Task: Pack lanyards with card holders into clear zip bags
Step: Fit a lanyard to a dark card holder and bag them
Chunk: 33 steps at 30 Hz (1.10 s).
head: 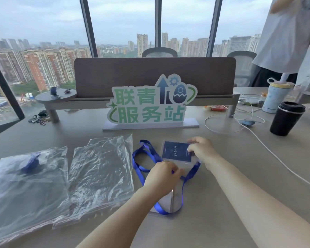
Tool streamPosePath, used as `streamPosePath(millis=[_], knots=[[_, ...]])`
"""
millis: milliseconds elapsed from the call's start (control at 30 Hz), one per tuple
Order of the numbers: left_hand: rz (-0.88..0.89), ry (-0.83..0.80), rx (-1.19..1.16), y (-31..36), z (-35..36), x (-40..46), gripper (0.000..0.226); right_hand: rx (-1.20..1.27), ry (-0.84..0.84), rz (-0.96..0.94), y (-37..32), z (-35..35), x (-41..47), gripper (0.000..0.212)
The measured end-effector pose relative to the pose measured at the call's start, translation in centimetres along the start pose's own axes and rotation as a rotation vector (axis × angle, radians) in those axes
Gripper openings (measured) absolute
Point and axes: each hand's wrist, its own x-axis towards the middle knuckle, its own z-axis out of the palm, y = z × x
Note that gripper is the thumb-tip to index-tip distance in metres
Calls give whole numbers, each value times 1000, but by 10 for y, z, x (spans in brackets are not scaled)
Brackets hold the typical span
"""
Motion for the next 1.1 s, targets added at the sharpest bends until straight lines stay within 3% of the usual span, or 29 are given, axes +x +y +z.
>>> streamPosePath(millis=[67, 167, 233, 300, 367, 500, 533, 633, 700, 800, 900, 967, 1033, 1100], knots=[[-36, -25, -175, 9, -3, 1, 42, 283, 50, 25, -15, -8, -11, 12], [-2, -120, -506, 26, -5, 1, 54, 612, -56, 42, -43, -20, -36, 9], [81, -100, -555, 38, -6, -1, 45, 708, -130, 3, -62, -28, -53, 6], [139, -74, -581, 49, -10, -6, 26, 774, -173, -74, -77, -37, -67, 18], [185, -50, -636, 58, -17, -14, 22, 749, -130, -193, -92, -47, -77, 11], [260, 41, -581, 64, -48, -31, 24, 103, 270, -612, -113, -77, -81, 9], [274, 83, -555, 65, -60, -34, 24, -78, 305, -682, -115, -84, -80, 11], [341, 205, -506, 70, -104, -42, 25, -553, 195, -718, -115, -97, -86, 15], [380, 256, -466, 74, -131, -44, 23, -630, -40, -686, -113, -99, -97, 13], [380, 299, -502, 76, -154, -43, 23, -373, -410, -672, -112, -99, -114, 9], [361, 213, -670, 74, -156, -47, 26, -9, -562, -699, -114, -99, -119, 39], [333, 166, -689, 72, -148, -53, 38, 178, -624, -744, -117, -95, -123, 31], [270, 135, -659, 69, -134, -58, 42, 281, -551, -766, -123, -88, -127, 16], [265, 82, -638, 68, -120, -62, 32, 215, -341, -778, -129, -82, -126, 18]])
